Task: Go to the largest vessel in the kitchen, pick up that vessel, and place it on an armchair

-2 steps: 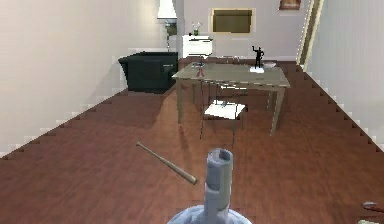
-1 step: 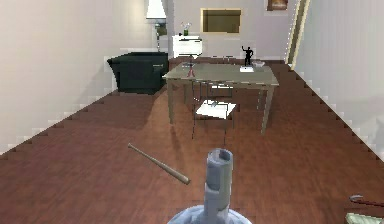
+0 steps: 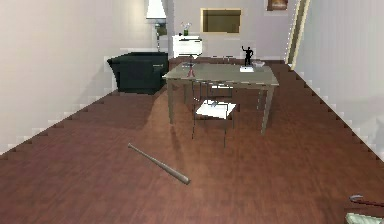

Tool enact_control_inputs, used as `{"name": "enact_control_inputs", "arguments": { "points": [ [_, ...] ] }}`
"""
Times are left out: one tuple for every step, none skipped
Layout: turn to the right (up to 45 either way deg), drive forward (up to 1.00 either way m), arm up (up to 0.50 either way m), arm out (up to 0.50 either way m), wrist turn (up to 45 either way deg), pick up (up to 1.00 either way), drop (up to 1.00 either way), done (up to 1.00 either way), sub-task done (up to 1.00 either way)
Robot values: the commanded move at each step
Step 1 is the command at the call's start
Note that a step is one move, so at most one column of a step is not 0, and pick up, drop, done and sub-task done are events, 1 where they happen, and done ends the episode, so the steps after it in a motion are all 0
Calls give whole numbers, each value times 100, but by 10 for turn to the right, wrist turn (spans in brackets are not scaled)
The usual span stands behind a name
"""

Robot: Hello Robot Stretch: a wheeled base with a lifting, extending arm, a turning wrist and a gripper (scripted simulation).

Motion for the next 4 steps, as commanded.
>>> {"name": "enact_control_inputs", "arguments": {
  "points": [
    [0,0,0,0,450,0,0,0,0],
    [0,0,0,0,450,0,0,0,0],
    [0,0,0,0,450,0,0,0,0],
    [0,0,0,0,300,0,0,0,0]
  ]
}}
